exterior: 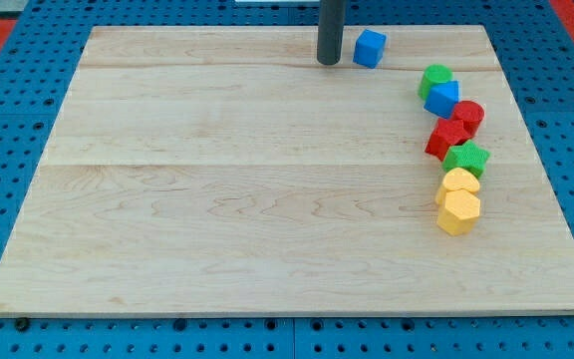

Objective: Slide blue cube close to green circle

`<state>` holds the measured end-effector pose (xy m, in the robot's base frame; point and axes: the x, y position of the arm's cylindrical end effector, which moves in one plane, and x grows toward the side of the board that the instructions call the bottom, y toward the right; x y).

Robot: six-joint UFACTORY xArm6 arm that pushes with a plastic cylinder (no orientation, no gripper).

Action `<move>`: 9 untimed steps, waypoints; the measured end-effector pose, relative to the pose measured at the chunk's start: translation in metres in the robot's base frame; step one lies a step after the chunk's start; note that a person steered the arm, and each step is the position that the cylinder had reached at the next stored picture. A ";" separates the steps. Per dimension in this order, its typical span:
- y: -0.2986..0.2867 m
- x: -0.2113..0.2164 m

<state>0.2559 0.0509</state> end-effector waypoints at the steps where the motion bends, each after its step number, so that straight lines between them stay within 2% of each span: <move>1: 0.000 -0.004; 4: 0.004 -0.033; 7: 0.125 -0.028; 8: 0.140 -0.027; 9: 0.124 -0.029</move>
<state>0.2271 0.1744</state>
